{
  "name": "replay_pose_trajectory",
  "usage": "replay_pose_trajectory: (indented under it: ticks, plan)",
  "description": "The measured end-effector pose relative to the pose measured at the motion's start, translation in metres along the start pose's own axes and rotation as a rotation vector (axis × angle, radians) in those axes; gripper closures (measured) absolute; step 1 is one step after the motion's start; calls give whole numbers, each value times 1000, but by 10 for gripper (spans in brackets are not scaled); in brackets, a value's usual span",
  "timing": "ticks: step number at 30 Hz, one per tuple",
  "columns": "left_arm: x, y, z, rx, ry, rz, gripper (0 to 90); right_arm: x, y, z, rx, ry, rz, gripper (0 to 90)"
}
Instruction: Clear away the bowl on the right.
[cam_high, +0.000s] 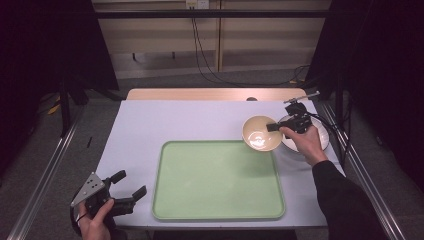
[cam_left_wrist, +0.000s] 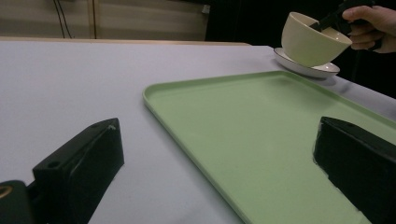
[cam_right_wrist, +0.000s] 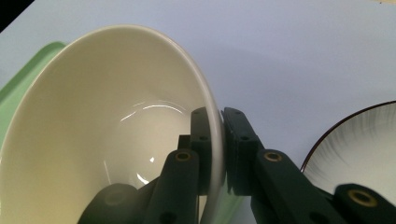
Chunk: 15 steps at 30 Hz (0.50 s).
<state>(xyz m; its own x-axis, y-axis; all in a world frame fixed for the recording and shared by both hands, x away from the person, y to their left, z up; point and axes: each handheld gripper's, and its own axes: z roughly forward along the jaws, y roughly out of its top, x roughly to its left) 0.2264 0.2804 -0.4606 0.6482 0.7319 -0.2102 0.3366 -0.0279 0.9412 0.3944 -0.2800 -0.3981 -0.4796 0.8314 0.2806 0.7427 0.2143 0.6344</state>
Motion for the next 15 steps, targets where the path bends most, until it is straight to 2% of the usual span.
replay_pose_trajectory:
  ticks: [15]
  plan:
    - [0,0,0,-1,0,-1,18,-2,-6,24,67,-6,-5,834]
